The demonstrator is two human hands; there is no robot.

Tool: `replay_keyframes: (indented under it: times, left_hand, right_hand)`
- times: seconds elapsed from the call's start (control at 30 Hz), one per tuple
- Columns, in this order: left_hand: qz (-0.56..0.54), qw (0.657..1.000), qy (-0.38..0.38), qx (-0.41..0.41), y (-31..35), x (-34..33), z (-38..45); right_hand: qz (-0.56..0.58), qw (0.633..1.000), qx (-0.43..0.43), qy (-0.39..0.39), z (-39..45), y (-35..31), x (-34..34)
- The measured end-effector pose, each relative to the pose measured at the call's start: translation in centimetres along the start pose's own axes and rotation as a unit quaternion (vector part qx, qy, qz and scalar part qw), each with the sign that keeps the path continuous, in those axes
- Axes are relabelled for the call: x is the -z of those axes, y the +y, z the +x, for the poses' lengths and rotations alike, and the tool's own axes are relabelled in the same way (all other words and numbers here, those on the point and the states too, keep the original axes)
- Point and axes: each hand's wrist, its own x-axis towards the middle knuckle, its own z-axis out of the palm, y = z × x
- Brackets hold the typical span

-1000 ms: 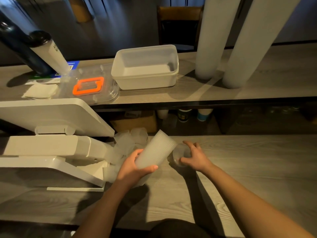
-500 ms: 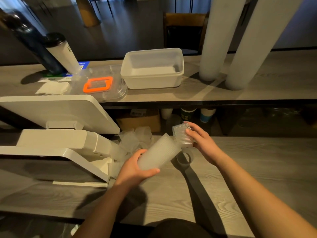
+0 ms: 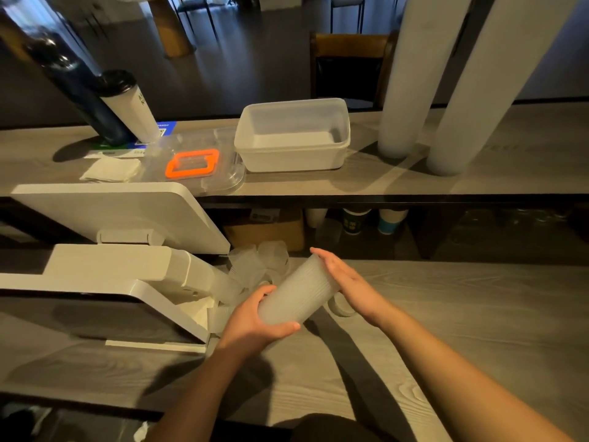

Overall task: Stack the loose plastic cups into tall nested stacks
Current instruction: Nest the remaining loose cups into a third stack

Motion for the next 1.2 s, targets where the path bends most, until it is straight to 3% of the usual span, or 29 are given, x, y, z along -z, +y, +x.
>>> replay_keyframes:
  times: [0.17, 0.3, 0.37, 0.5, 0.67, 0.77, 0.9, 0.97, 1.2]
  left_hand:
    - [-0.013, 0.999, 0.012, 0.043, -0.3, -0.1, 0.5]
    - [-0.031, 0.997, 0.015, 0.068, -0.5, -0.2, 0.8]
    - [-0.05, 0.996, 0.009, 0.074, -0.6, -0.2, 0.7]
    - [-0.059, 0.995, 0.003, 0.078, -0.5, 0.0, 0.5]
    - [-0.037, 0.997, 0.015, 0.063, -0.7, 0.3, 0.8]
    - [-0.042, 0.997, 0.015, 0.065, -0.6, 0.4, 1.0]
    - [-0.052, 0.997, 0.013, 0.062, -0.5, 0.3, 1.0]
    - [-0.047, 0.997, 0.006, 0.06, -0.3, 0.0, 0.9]
    - [-0.025, 1.0, -0.006, 0.011, 0.7, -1.0, 0.2]
  right_hand:
    - [0.035, 0.995, -0.037, 0.089, 2.1, 2.2, 0.4]
    - [-0.165, 0.961, -0.084, 0.207, 3.8, 6.8, 1.9]
    - [-0.264, 0.941, -0.11, 0.181, 4.2, 8.5, 2.4]
    - [-0.352, 0.921, -0.147, 0.082, 4.6, 10.7, 2.2]
    - [-0.44, 0.886, -0.125, 0.073, 4.7, 12.9, 2.5]
    - [-0.366, 0.914, -0.123, 0.124, 4.6, 13.2, 2.8]
    - [-0.036, 0.963, -0.097, 0.247, 3.7, 9.2, 3.1]
    - [0.101, 0.962, -0.074, 0.244, 2.8, 6.4, 3.6]
    - [0.255, 0.949, -0.013, 0.183, 0.3, 1.6, 4.5]
